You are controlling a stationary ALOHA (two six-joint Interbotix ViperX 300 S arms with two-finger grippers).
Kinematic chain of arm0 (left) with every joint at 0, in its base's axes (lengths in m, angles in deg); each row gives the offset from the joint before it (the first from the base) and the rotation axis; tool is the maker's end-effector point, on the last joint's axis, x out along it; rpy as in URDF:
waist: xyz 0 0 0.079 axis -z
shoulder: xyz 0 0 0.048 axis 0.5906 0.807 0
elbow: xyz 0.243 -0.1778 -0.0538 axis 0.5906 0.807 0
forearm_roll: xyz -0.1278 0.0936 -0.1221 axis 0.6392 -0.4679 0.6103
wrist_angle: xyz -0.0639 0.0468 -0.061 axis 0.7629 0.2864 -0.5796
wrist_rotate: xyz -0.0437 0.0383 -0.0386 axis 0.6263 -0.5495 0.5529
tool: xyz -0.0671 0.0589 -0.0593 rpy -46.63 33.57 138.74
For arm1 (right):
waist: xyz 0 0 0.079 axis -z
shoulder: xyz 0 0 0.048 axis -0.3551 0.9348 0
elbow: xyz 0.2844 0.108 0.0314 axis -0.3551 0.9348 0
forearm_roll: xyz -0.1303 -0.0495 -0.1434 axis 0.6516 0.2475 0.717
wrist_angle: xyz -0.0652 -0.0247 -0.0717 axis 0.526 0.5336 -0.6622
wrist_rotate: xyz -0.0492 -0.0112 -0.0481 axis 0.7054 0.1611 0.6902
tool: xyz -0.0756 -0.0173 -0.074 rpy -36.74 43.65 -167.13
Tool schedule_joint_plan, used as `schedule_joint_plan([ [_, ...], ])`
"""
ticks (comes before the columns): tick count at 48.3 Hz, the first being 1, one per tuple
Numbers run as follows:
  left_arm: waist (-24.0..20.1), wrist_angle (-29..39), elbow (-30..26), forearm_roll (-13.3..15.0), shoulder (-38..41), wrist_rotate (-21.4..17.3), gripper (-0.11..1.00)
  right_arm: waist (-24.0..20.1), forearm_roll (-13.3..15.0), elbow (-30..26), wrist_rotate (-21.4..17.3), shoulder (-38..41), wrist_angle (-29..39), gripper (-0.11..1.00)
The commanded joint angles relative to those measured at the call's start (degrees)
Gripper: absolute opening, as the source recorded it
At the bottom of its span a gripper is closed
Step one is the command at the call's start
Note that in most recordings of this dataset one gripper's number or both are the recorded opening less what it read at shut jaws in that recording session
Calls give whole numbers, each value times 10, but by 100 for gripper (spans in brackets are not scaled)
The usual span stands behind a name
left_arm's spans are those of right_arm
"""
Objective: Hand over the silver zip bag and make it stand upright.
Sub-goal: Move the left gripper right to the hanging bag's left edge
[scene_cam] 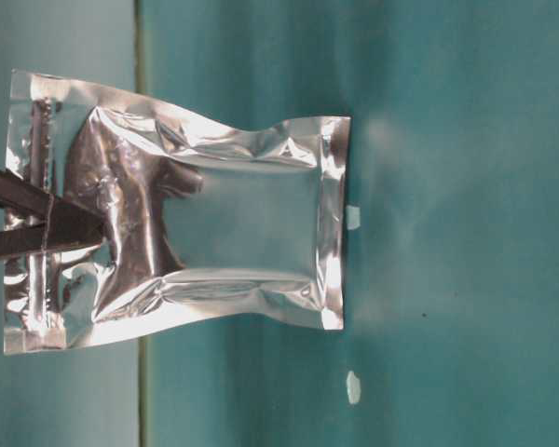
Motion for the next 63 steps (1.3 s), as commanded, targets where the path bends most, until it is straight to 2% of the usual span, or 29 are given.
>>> schedule_joint_plan([
  [1,1,-48,-1,-1,46,1,87,-3,1,-2,2,-5,-4,1],
  [20,3,-221,-11,-2,265,4,91,4,1,0,1,-5,-5,1],
  [29,4,-272,-33,-2,346,4,91,4,1,4,0,-7,-9,1],
  [46,7,-291,-112,-1,439,-1,91,6,0,10,-1,-7,-27,1],
  [63,31,-292,-184,-2,515,-1,91,4,0,14,0,-7,-27,1],
])
